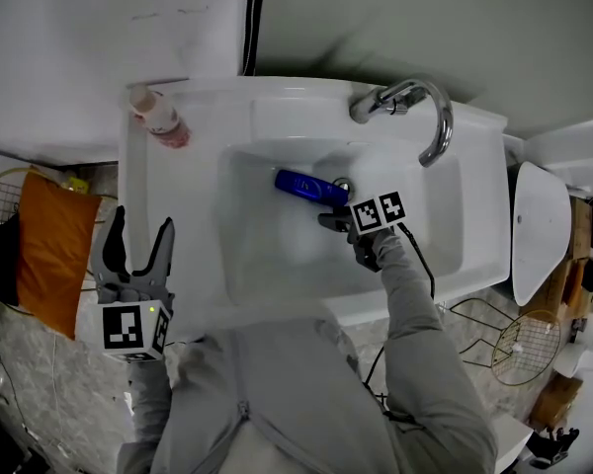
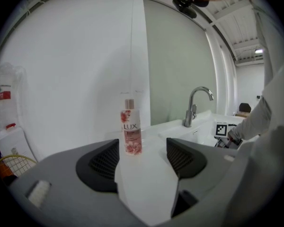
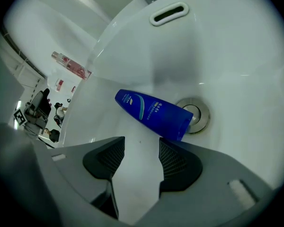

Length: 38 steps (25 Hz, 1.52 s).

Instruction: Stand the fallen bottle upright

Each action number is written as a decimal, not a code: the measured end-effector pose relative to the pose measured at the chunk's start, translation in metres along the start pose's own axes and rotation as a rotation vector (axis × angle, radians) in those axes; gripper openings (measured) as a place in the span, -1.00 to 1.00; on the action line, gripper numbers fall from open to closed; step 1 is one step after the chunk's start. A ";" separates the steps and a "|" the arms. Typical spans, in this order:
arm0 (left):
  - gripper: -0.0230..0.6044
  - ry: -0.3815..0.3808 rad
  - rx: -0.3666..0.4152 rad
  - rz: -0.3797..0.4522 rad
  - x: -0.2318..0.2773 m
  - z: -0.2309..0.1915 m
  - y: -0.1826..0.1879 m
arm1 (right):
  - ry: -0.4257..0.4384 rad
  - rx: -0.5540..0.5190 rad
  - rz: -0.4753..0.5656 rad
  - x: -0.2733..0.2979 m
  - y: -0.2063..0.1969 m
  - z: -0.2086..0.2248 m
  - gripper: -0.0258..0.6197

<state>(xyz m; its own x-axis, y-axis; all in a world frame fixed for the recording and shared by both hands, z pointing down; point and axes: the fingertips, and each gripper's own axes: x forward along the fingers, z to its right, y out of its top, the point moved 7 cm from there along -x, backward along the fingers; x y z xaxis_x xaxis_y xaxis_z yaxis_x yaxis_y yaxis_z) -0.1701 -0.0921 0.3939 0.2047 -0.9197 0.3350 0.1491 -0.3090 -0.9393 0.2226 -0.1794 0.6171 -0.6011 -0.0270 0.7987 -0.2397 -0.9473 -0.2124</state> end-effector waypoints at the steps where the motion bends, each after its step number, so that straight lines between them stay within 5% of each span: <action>1: 0.15 -0.002 0.000 -0.002 0.001 0.000 0.000 | -0.001 0.005 0.004 0.000 0.000 0.000 -0.22; 6: 0.15 -0.013 -0.006 -0.006 0.003 0.002 -0.003 | 0.026 0.145 0.084 -0.001 0.006 -0.004 -0.22; 14: 0.15 -0.028 -0.013 0.004 0.007 0.003 -0.005 | 0.052 0.772 0.427 0.004 -0.004 0.001 -0.22; 24: 0.15 -0.044 -0.010 0.002 0.008 0.001 -0.008 | 0.027 1.291 0.745 0.011 -0.010 0.002 -0.22; 38: 0.15 -0.048 -0.008 -0.008 0.007 0.000 -0.007 | -0.020 1.511 0.918 0.024 -0.009 0.003 -0.22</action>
<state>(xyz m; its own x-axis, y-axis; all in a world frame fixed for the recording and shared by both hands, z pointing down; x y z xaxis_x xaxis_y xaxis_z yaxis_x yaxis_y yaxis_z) -0.1697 -0.0968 0.4031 0.2501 -0.9045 0.3454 0.1427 -0.3184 -0.9372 0.2129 -0.1726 0.6402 -0.1137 -0.6625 0.7403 0.9934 -0.0661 0.0934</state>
